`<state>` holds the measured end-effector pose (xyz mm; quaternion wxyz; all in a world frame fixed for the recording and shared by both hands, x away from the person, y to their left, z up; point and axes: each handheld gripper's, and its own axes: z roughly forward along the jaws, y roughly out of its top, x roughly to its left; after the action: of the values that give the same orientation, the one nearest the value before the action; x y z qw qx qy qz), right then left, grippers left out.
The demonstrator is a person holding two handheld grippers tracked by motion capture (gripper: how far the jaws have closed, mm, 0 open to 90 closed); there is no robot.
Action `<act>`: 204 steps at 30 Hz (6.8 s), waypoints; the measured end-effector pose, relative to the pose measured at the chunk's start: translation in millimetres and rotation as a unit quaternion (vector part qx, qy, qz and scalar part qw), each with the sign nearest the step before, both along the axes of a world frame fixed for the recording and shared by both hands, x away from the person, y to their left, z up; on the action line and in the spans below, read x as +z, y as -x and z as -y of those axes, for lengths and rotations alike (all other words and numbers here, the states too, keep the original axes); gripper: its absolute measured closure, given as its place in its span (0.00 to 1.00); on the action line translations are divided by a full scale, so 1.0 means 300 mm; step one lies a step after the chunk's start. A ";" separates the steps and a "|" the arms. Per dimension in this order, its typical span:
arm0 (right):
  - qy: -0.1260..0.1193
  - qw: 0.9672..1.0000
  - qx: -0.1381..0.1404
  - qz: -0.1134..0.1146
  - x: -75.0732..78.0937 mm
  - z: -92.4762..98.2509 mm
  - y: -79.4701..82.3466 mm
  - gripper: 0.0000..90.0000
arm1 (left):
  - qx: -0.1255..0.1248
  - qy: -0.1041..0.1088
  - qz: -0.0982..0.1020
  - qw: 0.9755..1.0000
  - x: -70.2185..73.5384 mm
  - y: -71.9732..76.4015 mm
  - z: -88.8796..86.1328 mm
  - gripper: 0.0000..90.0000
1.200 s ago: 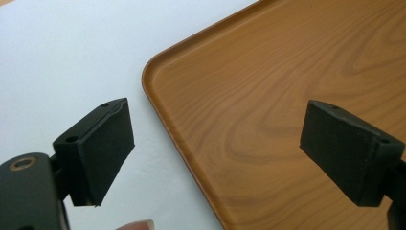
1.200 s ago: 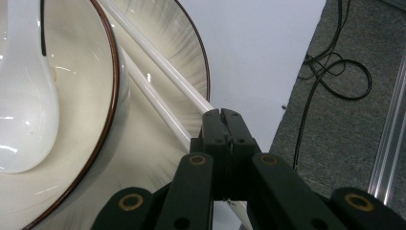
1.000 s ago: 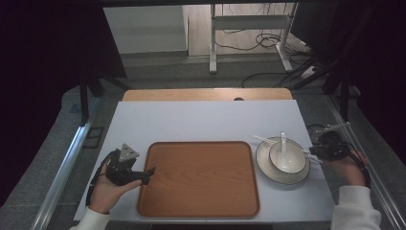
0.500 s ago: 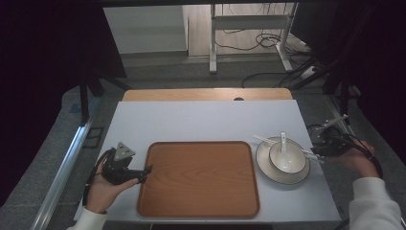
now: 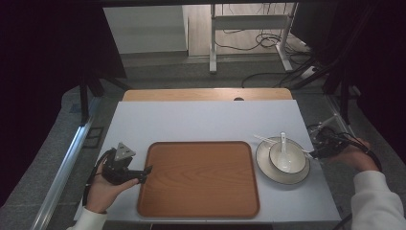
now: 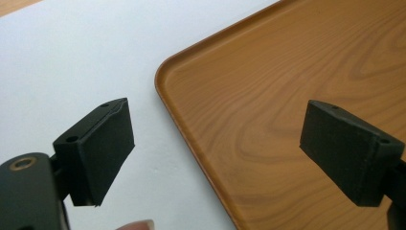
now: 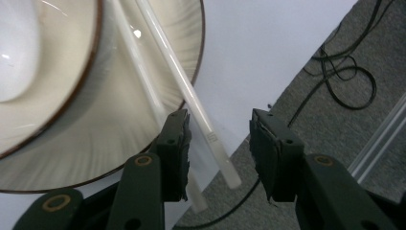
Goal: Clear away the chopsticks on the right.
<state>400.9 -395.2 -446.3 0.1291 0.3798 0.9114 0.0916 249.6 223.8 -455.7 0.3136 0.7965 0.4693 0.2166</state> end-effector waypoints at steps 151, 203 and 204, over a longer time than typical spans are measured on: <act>-0.070 0.987 0.141 -0.034 -0.130 -0.723 0.363 0.92 | -0.013 0.003 0.001 1.000 -0.001 0.007 0.004 0.13; -0.146 0.974 0.171 -0.007 -0.165 -1.005 0.232 1.00 | -0.009 0.002 0.002 1.000 -0.002 0.005 -0.003 0.13; -0.144 0.975 0.168 -0.008 -0.167 -1.004 0.231 1.00 | -0.010 0.002 0.002 1.000 -0.002 0.005 -0.002 0.13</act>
<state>331.6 -93.9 -496.2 0.0481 0.2362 0.9405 0.2395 248.0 224.5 -456.2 0.3181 0.7999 0.4615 0.2142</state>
